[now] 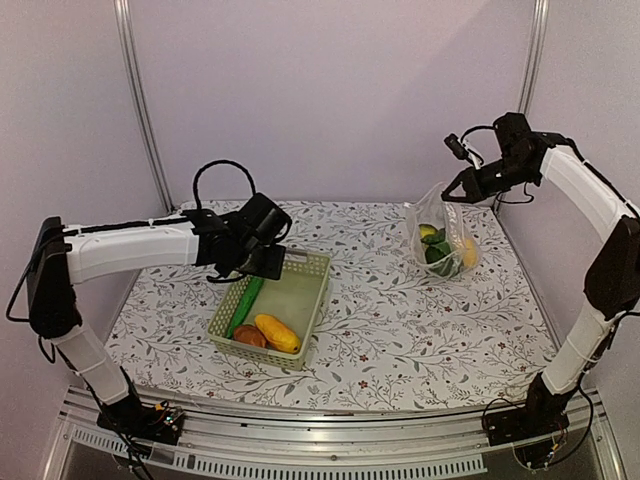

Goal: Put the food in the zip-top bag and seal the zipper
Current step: Pick up the fake vegetable from the bin.

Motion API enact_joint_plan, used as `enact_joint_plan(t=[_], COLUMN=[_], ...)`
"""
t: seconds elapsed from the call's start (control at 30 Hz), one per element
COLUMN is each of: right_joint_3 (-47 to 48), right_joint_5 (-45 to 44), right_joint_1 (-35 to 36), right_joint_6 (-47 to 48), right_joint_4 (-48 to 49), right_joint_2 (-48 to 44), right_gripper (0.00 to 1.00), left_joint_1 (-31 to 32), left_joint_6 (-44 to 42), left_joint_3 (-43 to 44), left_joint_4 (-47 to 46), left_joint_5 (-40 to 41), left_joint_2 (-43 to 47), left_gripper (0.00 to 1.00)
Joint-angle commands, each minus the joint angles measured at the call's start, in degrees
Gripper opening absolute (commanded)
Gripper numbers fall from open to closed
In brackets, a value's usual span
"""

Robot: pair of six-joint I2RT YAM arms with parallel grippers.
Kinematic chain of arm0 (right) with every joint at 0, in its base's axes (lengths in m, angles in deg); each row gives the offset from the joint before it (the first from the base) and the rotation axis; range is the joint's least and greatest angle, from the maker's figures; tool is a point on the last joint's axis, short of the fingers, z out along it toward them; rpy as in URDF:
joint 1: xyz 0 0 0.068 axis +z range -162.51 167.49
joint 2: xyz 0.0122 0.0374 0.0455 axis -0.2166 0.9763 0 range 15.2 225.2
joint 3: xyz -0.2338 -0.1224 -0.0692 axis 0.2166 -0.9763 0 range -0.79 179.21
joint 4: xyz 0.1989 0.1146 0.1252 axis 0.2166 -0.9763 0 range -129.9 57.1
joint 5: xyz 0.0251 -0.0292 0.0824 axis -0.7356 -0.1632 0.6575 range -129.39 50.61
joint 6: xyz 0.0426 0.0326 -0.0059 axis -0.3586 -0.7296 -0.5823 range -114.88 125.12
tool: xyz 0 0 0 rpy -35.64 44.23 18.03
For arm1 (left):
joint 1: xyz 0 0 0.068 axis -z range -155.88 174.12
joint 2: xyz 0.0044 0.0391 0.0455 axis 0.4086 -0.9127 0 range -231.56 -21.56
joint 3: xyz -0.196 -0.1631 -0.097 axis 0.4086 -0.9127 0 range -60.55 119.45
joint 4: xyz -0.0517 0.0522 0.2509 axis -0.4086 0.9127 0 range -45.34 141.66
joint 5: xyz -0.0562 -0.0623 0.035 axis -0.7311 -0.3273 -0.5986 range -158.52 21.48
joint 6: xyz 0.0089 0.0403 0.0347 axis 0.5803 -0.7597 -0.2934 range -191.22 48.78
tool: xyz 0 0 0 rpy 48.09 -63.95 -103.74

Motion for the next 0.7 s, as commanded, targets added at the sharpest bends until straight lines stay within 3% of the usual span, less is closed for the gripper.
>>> enact_joint_plan(t=[0.0, 0.37, 0.67], right_joint_3=[-1.7, -3.4, -4.1], right_joint_5=[2.3, 2.3, 2.5], right_joint_1=[0.7, 1.2, 1.4], right_joint_6=[1.8, 2.6, 2.8], right_joint_4=[-0.3, 0.0, 0.1], right_joint_2=[-3.5, -5.9, -6.2], right_gripper=[0.0, 0.0, 0.0], left_joint_1=[-3.5, -9.1, -10.5], left_joint_6=[-1.1, -6.7, -9.2], left_joint_3=[0.3, 10.7, 18.6], left_joint_4=[4.5, 7.3, 10.5], left_joint_5=[-6.5, -8.3, -3.8], left_joint_2=[-0.5, -12.4, -22.2], left_gripper=[0.59, 0.54, 0.54])
